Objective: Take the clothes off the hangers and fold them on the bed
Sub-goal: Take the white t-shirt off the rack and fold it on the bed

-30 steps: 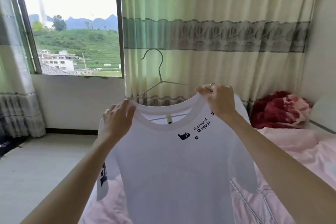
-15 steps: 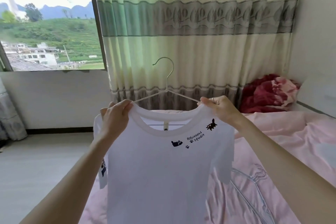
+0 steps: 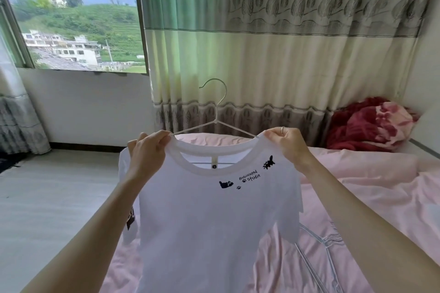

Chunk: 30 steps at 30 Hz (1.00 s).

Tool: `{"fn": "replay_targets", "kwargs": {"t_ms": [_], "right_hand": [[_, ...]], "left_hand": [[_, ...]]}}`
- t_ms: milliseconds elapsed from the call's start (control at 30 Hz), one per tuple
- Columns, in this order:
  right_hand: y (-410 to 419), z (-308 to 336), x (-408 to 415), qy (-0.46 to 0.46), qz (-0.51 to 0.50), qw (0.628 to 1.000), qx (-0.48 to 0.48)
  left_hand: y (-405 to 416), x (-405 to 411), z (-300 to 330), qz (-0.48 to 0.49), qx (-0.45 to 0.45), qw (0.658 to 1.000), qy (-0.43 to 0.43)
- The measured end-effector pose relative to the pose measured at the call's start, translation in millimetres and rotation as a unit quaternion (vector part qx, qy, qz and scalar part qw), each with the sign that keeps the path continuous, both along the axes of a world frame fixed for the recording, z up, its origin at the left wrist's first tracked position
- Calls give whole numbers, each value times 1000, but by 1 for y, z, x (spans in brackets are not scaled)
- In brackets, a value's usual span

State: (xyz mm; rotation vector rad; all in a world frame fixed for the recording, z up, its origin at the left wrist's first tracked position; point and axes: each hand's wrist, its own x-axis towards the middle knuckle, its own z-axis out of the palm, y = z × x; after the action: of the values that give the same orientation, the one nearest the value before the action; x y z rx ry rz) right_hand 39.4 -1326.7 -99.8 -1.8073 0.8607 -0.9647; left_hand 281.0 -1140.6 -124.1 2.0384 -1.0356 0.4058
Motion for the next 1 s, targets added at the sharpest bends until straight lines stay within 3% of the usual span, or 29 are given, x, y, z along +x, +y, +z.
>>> {"fn": "replay_targets", "kwargs": {"t_ms": [100,200,467,667,833,1000], "right_hand": [[0,4,8,-52,-39,998,-4],[8,11,18,-71,-17,997,-27],[22,-9,41,-106,17,994,7],[27,-16,54,-43,77,995,-41],[21,-27,59,116,134,981,-72],[6,-51,52,152,50,984,-82]], "left_hand": [[-2,-1,-4,-8,20,1000,-21],[-7,-3,-3,-20,15,999,-39],[-14,-5,-13,-63,46,997,-2],[-21,-7,-22,-86,30,996,14],[-29,-6,-34,-117,34,992,39],[-29,15,-52,-104,-92,963,230]]}}
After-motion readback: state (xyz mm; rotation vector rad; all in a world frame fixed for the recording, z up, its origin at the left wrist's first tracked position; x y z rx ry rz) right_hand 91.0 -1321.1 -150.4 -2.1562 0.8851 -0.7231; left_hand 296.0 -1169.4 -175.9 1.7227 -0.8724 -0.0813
